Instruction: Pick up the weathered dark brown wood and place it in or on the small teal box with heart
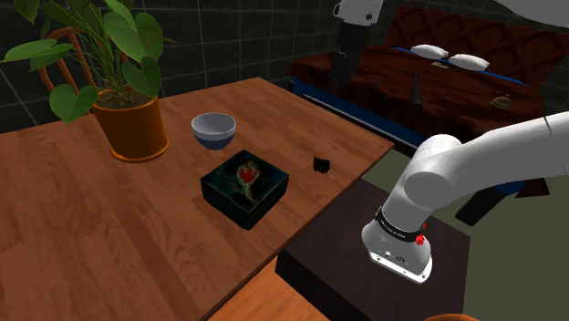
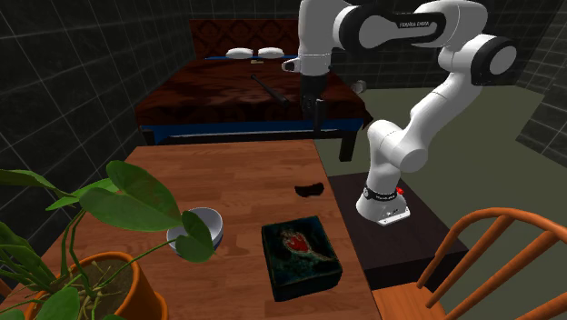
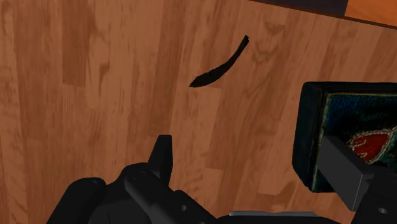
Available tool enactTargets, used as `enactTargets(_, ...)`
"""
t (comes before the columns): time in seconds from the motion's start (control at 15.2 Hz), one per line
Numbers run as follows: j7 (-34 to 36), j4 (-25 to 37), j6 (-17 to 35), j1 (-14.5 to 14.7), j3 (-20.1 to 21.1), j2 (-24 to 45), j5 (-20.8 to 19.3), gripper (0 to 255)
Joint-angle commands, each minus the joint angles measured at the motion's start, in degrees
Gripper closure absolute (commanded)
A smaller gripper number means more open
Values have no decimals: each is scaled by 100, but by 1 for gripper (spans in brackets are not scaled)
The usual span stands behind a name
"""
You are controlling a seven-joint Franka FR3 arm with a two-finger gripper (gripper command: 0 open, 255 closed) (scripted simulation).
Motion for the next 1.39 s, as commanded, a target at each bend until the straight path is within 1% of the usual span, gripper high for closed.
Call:
enactTargets(0.0, 0, 0, 0, 0, 0, 0, 0, 0)
enactTargets(0.4, 1099, -1390, 1121, -364, 218, -360, 237, 0)
enactTargets(0.73, 2006, -2417, 2157, -612, 463, -440, 505, 0)
enactTargets(0.92, 2554, -2965, 2861, -717, 642, -343, 707, 0)
enactTargets(1.19, 3247, -3559, 3889, -793, 906, 12, 1025, 0)
enactTargets(1.32, 3239, -3645, 4126, -775, 923, 164, 1056, 0)
